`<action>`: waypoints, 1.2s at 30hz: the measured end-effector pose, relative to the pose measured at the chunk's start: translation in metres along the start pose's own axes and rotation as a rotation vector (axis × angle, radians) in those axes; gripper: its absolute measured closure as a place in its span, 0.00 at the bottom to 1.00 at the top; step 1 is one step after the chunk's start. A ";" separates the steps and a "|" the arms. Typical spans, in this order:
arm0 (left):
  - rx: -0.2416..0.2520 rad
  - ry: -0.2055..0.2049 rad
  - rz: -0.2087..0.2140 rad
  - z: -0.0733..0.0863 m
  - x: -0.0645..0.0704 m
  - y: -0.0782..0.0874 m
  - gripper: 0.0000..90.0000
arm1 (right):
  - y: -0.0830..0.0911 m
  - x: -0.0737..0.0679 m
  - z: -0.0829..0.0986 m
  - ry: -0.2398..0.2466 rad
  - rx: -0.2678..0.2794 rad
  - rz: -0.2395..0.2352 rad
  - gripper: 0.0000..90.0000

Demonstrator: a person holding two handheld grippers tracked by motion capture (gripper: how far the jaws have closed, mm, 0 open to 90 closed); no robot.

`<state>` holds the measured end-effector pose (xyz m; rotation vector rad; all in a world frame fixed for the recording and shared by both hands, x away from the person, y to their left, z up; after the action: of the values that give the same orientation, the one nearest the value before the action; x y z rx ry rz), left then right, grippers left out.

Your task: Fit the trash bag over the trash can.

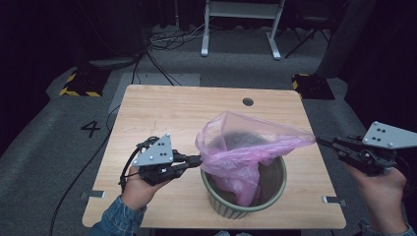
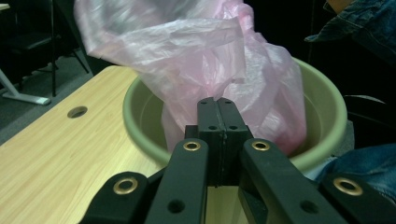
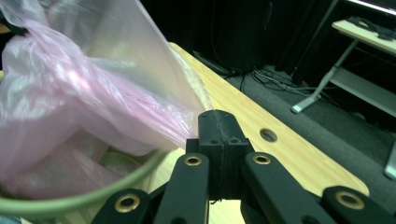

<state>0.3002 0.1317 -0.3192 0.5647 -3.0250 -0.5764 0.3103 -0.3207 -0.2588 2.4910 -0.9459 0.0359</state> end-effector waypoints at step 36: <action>0.113 -0.063 -0.033 -0.019 -0.027 0.021 0.32 | -0.026 0.006 0.019 -0.053 0.027 -0.070 0.39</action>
<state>0.3200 0.1530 -0.2924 0.6126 -3.1294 -0.4352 0.3285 -0.3164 -0.2857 2.5594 -0.8839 -0.0400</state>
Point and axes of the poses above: each handheld gripper's, and its own axes: y roughly backward along the jaws, z roughly out of its underside, x roughly to its right, the point moved 2 cm from there along -y, roughly forward along the jaws, and after that the axes turned 2 degrees about -z, right-handed, at the moved point
